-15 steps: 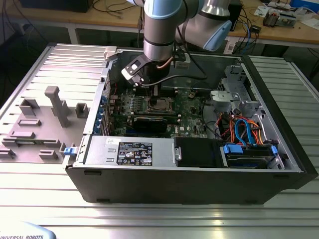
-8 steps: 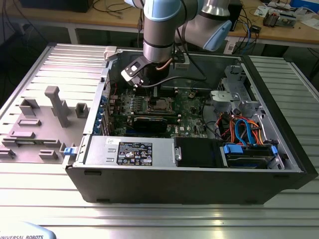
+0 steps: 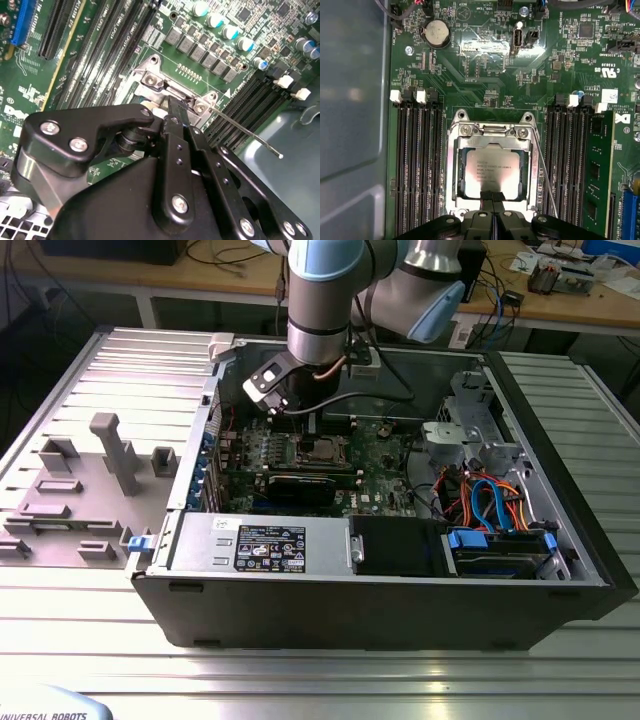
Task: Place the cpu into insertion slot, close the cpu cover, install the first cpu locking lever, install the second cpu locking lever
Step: 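Close the cpu cover, then install the first cpu locking lever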
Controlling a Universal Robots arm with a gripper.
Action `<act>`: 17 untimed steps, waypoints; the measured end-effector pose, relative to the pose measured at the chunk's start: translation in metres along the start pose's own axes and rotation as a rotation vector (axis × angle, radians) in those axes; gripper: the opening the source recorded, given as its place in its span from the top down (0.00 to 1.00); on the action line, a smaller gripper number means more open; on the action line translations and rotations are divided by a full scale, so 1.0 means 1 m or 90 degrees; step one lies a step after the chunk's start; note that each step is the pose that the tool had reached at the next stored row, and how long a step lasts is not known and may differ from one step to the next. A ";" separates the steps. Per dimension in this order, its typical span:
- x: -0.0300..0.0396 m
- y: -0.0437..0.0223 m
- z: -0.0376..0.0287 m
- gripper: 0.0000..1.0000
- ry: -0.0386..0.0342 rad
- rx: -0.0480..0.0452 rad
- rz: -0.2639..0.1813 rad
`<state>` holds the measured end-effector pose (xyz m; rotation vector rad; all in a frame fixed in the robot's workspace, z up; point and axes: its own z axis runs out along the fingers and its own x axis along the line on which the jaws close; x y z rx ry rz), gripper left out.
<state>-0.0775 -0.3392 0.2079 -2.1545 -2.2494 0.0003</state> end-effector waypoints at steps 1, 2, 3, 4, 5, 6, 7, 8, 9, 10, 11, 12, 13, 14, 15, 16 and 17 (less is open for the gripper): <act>-0.0002 0.0022 -0.0002 0.89 -0.0002 0.0002 0.000; -0.0004 0.0073 -0.0003 0.89 -0.0002 0.0002 0.000; -0.0005 0.0102 -0.0003 0.89 -0.0001 0.0003 0.000; -0.0007 0.0140 -0.0004 0.89 -0.0001 0.0004 0.000; -0.0010 0.0208 -0.0005 0.89 -0.0001 0.0007 0.000; -0.0011 0.0244 -0.0006 0.89 -0.0001 0.0008 0.000; -0.0013 0.0279 -0.0007 0.89 -0.0001 0.0010 0.000; -0.0014 0.0296 -0.0007 0.89 -0.0001 0.0011 0.000; -0.0014 0.0299 -0.0007 0.89 -0.0001 0.0010 0.000; -0.0014 0.0299 -0.0007 0.89 -0.0001 0.0010 0.000; -0.0014 0.0299 -0.0007 0.89 -0.0002 0.0010 0.000; -0.0014 0.0302 -0.0007 0.89 -0.0001 0.0010 0.000; -0.0014 0.0303 -0.0007 0.89 -0.0001 0.0010 0.000; -0.0014 0.0304 -0.0007 0.89 -0.0001 0.0010 0.000; -0.0014 0.0304 -0.0007 0.89 -0.0001 0.0010 0.000; -0.0014 0.0304 -0.0007 0.89 -0.0001 0.0010 0.000; -0.0014 0.0305 -0.0007 0.89 -0.0001 0.0010 0.000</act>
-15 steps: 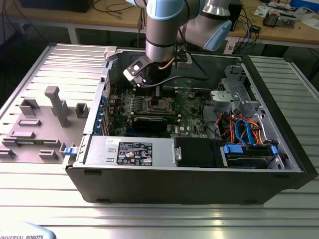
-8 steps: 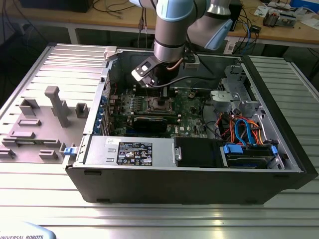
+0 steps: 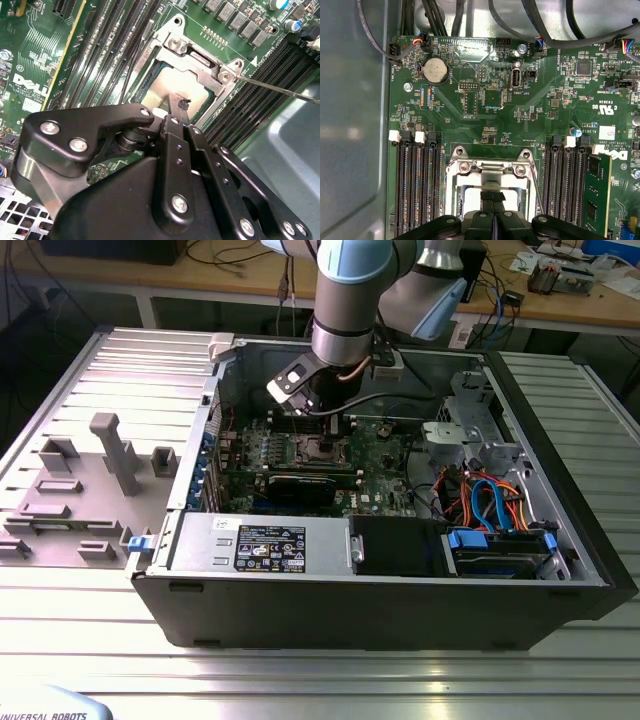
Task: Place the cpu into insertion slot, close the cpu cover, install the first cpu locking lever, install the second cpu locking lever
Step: 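Install the first cpu locking lever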
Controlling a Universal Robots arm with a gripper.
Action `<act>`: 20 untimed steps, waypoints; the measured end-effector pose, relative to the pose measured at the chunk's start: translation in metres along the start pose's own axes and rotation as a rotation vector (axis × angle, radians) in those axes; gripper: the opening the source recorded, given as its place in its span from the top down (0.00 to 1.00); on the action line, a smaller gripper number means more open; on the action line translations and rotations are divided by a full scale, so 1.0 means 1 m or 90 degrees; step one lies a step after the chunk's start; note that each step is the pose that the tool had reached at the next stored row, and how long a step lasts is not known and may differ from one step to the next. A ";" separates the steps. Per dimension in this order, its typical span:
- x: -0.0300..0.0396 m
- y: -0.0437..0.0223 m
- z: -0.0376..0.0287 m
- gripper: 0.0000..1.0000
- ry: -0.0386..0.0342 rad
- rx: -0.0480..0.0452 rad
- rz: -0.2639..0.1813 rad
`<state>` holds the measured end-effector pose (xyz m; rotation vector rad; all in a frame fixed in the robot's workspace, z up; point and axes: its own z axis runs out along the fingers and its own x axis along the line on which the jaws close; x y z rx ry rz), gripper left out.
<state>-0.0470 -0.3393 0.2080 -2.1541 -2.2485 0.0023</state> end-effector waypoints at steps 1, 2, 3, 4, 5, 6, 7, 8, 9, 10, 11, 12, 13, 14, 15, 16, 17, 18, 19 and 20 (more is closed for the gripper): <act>0.0000 0.0000 0.0000 0.89 0.0000 0.0000 0.000; 0.0000 0.0001 0.0000 0.89 0.0000 0.0000 0.000; 0.0000 0.0001 0.0000 0.89 0.0000 0.0000 0.000; 0.0000 0.0001 0.0000 0.89 0.0000 0.0000 0.000; 0.0000 0.0001 0.0000 0.89 0.0000 0.0000 0.000; 0.0001 0.0002 -0.0004 0.89 0.0000 0.0000 0.000; 0.0001 0.0001 -0.0012 0.89 0.0000 0.0000 0.000; 0.0001 0.0001 -0.0024 0.89 0.0000 0.0000 0.000; 0.0001 0.0000 -0.0034 0.89 0.0000 0.0000 0.000; 0.0001 0.0000 -0.0053 0.89 0.0000 0.0000 0.000; 0.0001 0.0000 -0.0072 0.89 0.0000 0.0000 0.000; 0.0002 -0.0001 -0.0083 0.89 0.0000 0.0000 0.000; 0.0002 -0.0001 -0.0094 0.89 0.0000 0.0000 0.000; 0.0002 -0.0001 -0.0112 0.89 0.0000 0.0000 0.000; 0.0003 -0.0002 -0.0132 0.89 0.0000 -0.0001 0.000; 0.0003 -0.0002 -0.0148 0.89 0.0000 0.0000 0.000; 0.0003 -0.0002 -0.0160 0.89 0.0000 0.0000 0.000; 0.0003 -0.0003 -0.0177 0.89 0.0000 0.0000 0.000; 0.0004 -0.0003 -0.0188 0.89 0.0000 0.0000 0.000; 0.0004 -0.0003 -0.0198 0.89 0.0000 0.0000 0.000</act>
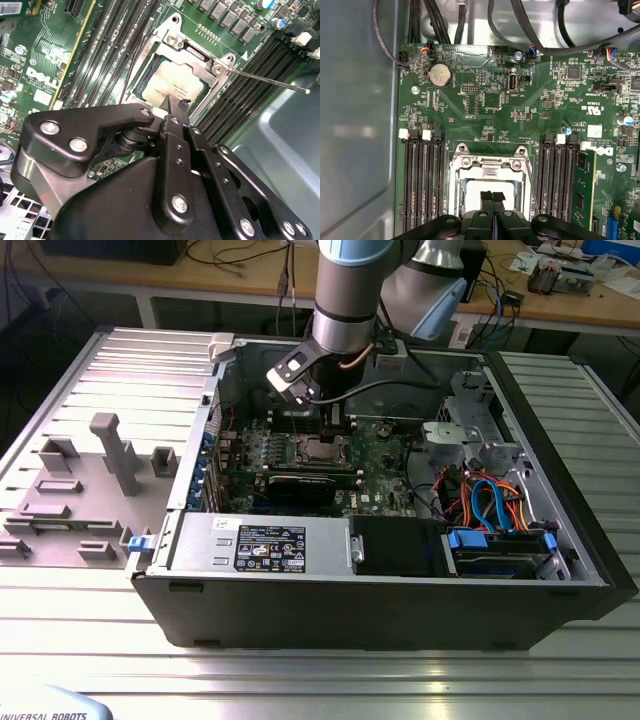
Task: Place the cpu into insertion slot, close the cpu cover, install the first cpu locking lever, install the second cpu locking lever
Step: 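Install the first cpu locking lever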
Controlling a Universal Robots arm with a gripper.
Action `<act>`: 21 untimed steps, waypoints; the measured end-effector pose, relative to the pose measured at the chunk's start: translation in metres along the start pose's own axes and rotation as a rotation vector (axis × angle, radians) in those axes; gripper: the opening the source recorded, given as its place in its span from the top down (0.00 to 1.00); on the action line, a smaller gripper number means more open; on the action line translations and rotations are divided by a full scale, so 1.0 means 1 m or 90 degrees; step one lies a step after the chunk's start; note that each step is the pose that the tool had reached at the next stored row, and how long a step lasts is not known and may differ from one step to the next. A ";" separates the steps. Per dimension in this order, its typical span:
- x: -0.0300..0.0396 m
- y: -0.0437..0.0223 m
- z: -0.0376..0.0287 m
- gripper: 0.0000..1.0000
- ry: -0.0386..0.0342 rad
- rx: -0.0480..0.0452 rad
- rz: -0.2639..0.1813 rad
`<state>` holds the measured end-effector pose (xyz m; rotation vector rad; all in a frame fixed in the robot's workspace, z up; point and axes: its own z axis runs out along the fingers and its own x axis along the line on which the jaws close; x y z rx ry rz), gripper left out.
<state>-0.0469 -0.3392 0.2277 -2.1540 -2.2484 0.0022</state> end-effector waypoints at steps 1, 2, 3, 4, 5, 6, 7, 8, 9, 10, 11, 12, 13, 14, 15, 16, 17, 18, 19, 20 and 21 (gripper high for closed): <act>0.0000 0.0000 -0.0014 0.89 -0.0001 0.0000 0.000; 0.0000 0.0000 -0.0021 0.89 0.0000 0.0000 0.000; 0.0000 -0.0001 -0.0030 0.89 -0.0001 0.0000 0.000; 0.0001 -0.0001 -0.0044 0.89 -0.0001 0.0000 0.000; 0.0001 -0.0001 -0.0052 0.89 -0.0001 0.0000 0.000; 0.0001 -0.0001 -0.0060 0.89 -0.0001 0.0000 0.000; 0.0001 -0.0002 -0.0072 0.89 -0.0001 0.0000 0.000; 0.0001 -0.0002 -0.0080 0.89 -0.0001 0.0000 0.000; 0.0002 -0.0002 -0.0111 0.89 0.0000 0.0000 0.000; 0.0003 -0.0003 -0.0179 0.89 -0.0001 -0.0003 0.000; 0.0005 -0.0005 -0.0252 0.89 0.0000 -0.0009 0.000; 0.0005 -0.0005 -0.0252 0.89 0.0000 -0.0009 0.000; 0.0005 -0.0005 -0.0252 0.89 0.0001 -0.0010 0.000; 0.0005 -0.0005 -0.0253 0.89 0.0000 -0.0009 0.000; 0.0005 -0.0005 -0.0254 0.89 -0.0001 -0.0009 0.000; 0.0005 -0.0005 -0.0254 0.89 -0.0001 -0.0009 0.000; 0.0005 -0.0005 -0.0254 0.89 0.0000 -0.0009 0.000; 0.0005 -0.0005 -0.0260 0.89 -0.0001 -0.0009 0.000; 0.0005 -0.0005 -0.0265 0.89 -0.0001 -0.0009 0.000; 0.0005 -0.0005 -0.0266 0.89 -0.0001 -0.0009 0.000; 0.0005 -0.0005 -0.0266 0.89 0.0000 -0.0009 0.000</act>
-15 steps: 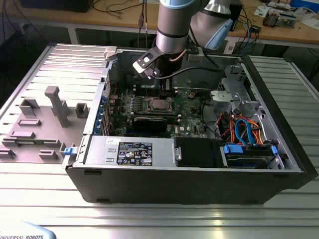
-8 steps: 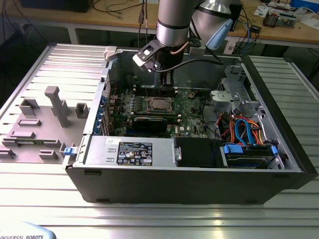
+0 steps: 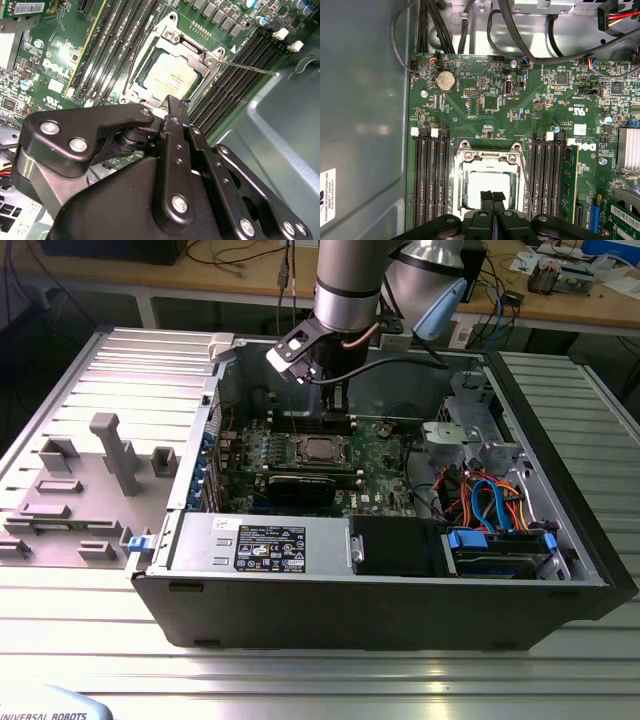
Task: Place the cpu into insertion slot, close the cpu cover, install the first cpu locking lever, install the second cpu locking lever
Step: 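Install the first cpu locking lever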
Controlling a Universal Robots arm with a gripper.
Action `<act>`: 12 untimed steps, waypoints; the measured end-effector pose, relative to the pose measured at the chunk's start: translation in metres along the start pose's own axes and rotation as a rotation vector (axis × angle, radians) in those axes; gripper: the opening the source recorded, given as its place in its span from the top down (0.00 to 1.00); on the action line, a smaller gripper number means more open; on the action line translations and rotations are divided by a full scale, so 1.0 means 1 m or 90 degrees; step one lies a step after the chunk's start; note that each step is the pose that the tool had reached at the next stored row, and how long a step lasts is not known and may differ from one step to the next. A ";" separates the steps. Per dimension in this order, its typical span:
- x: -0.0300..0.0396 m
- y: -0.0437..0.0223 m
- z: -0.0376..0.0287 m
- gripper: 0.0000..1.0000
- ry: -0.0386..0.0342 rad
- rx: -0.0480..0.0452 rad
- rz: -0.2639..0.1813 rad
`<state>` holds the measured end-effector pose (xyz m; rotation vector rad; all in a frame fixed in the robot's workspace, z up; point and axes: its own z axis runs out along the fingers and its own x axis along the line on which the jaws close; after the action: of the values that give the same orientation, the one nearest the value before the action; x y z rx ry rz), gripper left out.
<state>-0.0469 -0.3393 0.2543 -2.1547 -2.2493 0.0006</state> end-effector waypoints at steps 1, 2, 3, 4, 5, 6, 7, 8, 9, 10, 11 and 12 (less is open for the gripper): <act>0.0000 0.0000 -0.0001 0.89 0.0000 0.0000 0.000; 0.0000 0.0000 -0.0001 0.89 0.0000 0.0000 0.000; 0.0000 0.0000 -0.0019 0.89 -0.0001 0.0000 0.000; 0.0001 -0.0001 -0.0036 0.89 0.0000 0.0000 0.000; 0.0001 -0.0001 -0.0036 0.89 0.0000 -0.0001 0.000; 0.0001 -0.0001 -0.0037 0.89 0.0000 0.0000 0.000; 0.0001 -0.0001 -0.0039 0.89 -0.0001 0.0000 0.000; 0.0000 -0.0001 -0.0043 0.89 -0.0002 0.0001 0.000; 0.0001 -0.0001 -0.0051 0.89 -0.0001 0.0000 -0.001; 0.0001 -0.0001 -0.0057 0.89 -0.0002 0.0000 -0.003; 0.0001 -0.0001 -0.0064 0.89 -0.0002 0.0001 -0.004; 0.0001 -0.0001 -0.0070 0.89 -0.0002 0.0001 -0.005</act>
<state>-0.0469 -0.3392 0.2613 -2.1451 -2.2586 0.0009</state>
